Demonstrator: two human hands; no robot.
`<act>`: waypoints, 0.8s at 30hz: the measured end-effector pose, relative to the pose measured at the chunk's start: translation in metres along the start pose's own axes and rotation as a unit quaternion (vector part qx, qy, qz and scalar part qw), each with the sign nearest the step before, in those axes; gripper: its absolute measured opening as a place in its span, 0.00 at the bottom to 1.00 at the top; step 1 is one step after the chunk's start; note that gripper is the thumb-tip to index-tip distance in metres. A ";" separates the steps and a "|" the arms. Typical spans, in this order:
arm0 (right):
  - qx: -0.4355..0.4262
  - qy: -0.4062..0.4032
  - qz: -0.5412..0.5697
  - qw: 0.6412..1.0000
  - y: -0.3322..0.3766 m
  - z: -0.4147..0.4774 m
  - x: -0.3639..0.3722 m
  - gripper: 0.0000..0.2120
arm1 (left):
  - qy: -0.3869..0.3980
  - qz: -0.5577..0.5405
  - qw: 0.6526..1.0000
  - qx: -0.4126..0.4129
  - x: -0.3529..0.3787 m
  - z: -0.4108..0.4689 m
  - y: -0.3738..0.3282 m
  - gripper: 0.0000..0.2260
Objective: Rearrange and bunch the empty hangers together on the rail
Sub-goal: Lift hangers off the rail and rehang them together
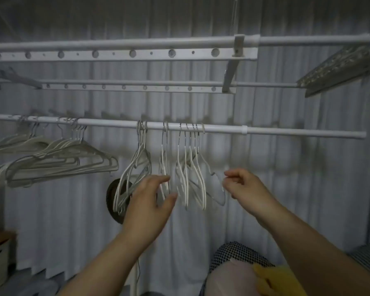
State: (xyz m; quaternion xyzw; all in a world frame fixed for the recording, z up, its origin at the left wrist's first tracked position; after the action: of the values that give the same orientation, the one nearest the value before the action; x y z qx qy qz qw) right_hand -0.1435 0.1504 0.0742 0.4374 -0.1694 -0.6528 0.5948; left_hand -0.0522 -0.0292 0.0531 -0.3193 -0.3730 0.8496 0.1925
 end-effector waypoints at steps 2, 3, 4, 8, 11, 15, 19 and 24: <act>0.011 0.001 -0.010 1.000 -0.003 0.017 0.010 0.17 | 0.003 -0.014 1.000 0.005 0.005 0.013 0.001 0.19; 0.022 0.002 -0.023 1.000 -0.005 0.025 0.015 0.19 | 0.010 -0.015 1.000 0.005 0.010 0.019 0.004 0.21; 0.030 0.004 -0.028 0.999 -0.006 0.031 0.020 0.21 | 0.024 -0.015 1.000 0.005 0.014 0.024 0.003 0.22; 0.091 0.013 -0.008 0.996 -0.024 0.050 0.034 0.23 | 0.056 -0.046 0.997 -0.003 0.030 0.043 0.019 0.27; 0.124 0.033 0.025 0.991 -0.037 0.055 0.045 0.18 | 0.085 -0.069 0.994 -0.028 0.040 0.052 0.036 0.30; 0.106 0.046 -0.006 0.993 -0.036 0.061 0.050 0.03 | 0.098 -0.048 0.993 -0.043 0.050 0.057 0.051 0.29; 0.108 0.047 -0.062 0.991 -0.040 0.069 0.049 0.05 | 0.085 -0.039 0.995 -0.029 0.053 0.064 0.058 0.27; 0.055 0.032 -0.197 0.978 -0.049 0.088 0.042 0.12 | 0.078 -0.021 0.996 -0.043 0.052 0.070 0.072 0.26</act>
State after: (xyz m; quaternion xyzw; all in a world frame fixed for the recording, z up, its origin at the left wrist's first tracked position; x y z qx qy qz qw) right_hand -0.2383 0.0964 0.0714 0.5151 -0.0966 -0.7322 0.4350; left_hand -0.1445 -0.0824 0.0144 -0.3850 -0.4001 0.8006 0.2253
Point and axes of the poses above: each hand's wrist, its own z-axis towards the middle knuckle, its own x-axis out of the palm, y = z × x, the point moved 8 cm from there along z, towards the middle knuckle, and after that the axes turned 12 degrees about -x, right-handed, at the moved point
